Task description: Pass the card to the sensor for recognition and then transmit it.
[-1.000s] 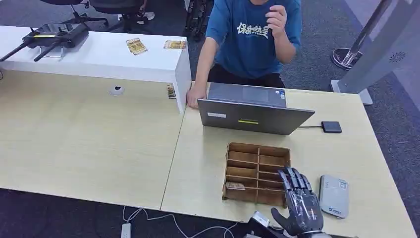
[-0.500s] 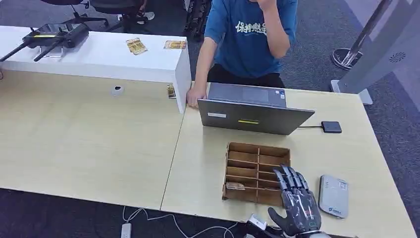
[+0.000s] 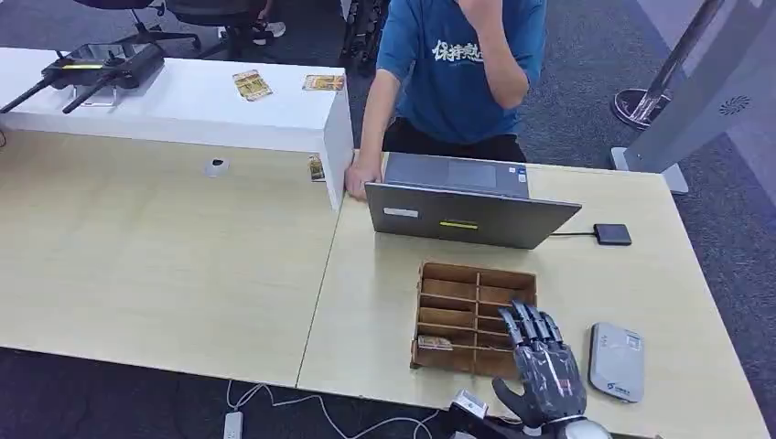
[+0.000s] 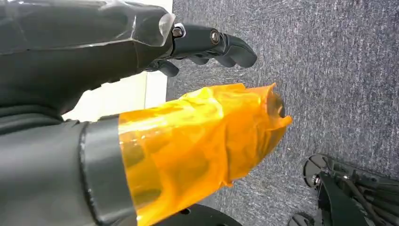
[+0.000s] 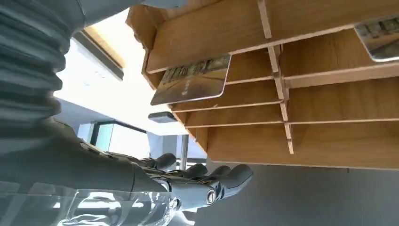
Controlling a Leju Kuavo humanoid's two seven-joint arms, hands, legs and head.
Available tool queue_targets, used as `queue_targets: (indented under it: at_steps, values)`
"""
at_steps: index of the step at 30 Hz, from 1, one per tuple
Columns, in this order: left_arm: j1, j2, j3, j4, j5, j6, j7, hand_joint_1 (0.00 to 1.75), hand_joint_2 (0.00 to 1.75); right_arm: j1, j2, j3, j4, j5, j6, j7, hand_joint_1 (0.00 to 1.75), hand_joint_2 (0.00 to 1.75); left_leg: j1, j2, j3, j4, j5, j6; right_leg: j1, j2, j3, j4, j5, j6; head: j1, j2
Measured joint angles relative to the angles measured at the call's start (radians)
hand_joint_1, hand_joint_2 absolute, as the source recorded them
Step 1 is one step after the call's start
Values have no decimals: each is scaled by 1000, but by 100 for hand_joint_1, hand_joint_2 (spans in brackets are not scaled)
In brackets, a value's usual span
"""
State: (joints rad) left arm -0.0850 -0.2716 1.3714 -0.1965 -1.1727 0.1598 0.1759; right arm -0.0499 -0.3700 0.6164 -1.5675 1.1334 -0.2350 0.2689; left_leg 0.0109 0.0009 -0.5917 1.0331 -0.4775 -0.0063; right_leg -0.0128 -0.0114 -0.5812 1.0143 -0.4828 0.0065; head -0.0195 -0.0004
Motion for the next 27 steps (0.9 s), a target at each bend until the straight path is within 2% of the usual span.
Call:
queue_targets:
  at_steps: [27]
  values:
    - [0,0,0,0,2,5,0,0,0,11,-1,3,2,-28,-6,23,0,175,0,0,0,0,0,0,0,0,0,0,0,0,0,0]
